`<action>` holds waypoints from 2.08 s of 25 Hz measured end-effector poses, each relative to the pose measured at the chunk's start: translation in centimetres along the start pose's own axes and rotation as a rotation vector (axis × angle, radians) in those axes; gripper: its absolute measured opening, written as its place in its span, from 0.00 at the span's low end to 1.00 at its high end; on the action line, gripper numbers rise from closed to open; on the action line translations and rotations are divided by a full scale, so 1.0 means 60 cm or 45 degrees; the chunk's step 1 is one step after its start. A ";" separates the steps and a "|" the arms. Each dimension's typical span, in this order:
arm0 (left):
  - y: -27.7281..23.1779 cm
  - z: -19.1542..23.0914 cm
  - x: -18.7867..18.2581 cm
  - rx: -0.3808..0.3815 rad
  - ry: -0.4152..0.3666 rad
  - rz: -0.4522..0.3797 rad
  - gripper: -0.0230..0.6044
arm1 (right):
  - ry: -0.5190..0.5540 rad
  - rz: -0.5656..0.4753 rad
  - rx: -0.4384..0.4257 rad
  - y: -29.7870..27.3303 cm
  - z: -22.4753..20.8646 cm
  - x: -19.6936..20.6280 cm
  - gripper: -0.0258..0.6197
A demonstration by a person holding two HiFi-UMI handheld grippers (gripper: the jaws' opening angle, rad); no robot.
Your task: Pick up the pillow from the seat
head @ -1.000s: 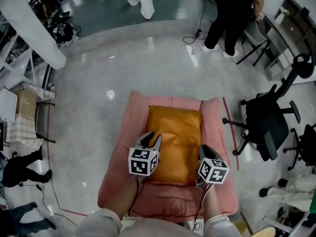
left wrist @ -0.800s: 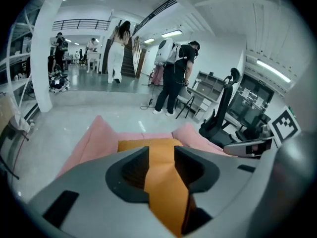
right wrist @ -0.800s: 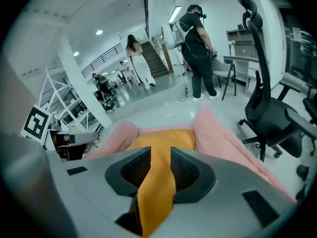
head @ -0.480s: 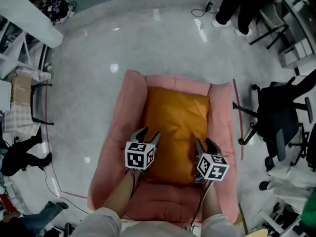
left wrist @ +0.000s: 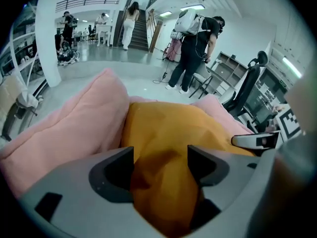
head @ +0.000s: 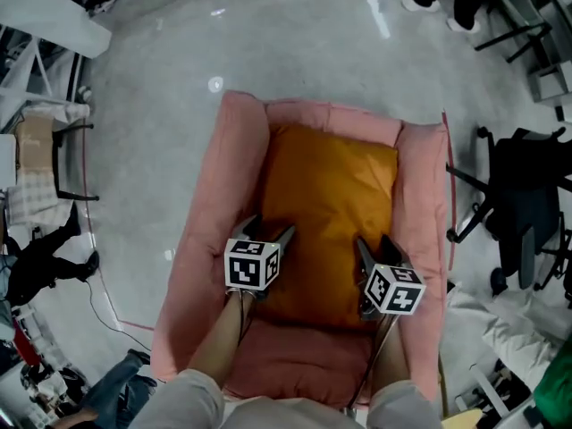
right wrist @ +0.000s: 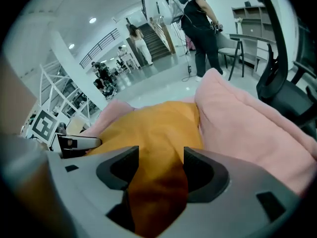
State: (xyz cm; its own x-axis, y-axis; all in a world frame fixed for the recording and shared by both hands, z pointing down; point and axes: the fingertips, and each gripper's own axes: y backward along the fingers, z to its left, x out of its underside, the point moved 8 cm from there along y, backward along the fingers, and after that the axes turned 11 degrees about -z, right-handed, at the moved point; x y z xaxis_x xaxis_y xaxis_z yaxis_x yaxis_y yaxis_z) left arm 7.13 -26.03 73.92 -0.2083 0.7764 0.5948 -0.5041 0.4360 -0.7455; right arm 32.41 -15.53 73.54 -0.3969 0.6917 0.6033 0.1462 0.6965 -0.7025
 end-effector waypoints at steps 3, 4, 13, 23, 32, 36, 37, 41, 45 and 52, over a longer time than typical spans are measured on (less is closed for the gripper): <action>-0.020 -0.009 0.010 -0.017 -0.016 0.055 0.57 | -0.008 0.067 -0.025 -0.018 -0.011 0.012 0.44; -0.026 -0.011 0.016 -0.025 -0.025 0.075 0.57 | -0.004 0.094 -0.027 -0.024 -0.015 0.018 0.44; -0.074 -0.013 0.052 -0.015 -0.032 0.238 0.56 | -0.005 0.203 -0.011 -0.057 -0.040 0.050 0.43; -0.052 -0.015 0.054 0.083 -0.061 0.241 0.22 | 0.075 0.208 -0.030 -0.050 -0.012 0.055 0.21; -0.020 -0.014 0.034 0.154 0.020 0.144 0.10 | 0.111 0.138 -0.042 -0.028 0.013 0.035 0.10; 0.000 -0.017 0.011 0.148 0.042 0.104 0.10 | 0.114 0.090 -0.038 -0.010 0.024 0.012 0.10; 0.007 -0.017 0.003 0.152 0.057 0.093 0.10 | 0.114 0.080 -0.039 -0.005 0.028 0.004 0.10; 0.046 -0.019 -0.030 0.145 0.073 0.051 0.10 | 0.107 0.030 -0.038 0.028 0.049 -0.029 0.10; 0.076 -0.026 -0.052 0.149 0.099 0.029 0.10 | 0.100 -0.012 -0.032 0.060 0.063 -0.054 0.10; 0.144 -0.043 -0.067 0.190 0.168 -0.017 0.10 | 0.131 -0.076 -0.020 0.131 0.091 -0.084 0.10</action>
State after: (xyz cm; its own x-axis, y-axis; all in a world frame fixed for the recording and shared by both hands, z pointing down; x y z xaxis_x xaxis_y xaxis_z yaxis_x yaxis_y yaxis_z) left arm 5.75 -24.19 64.31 -0.0943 0.8282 0.5524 -0.6268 0.3816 -0.6793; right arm 30.62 -14.60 62.91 -0.3106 0.6644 0.6798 0.1394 0.7392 -0.6589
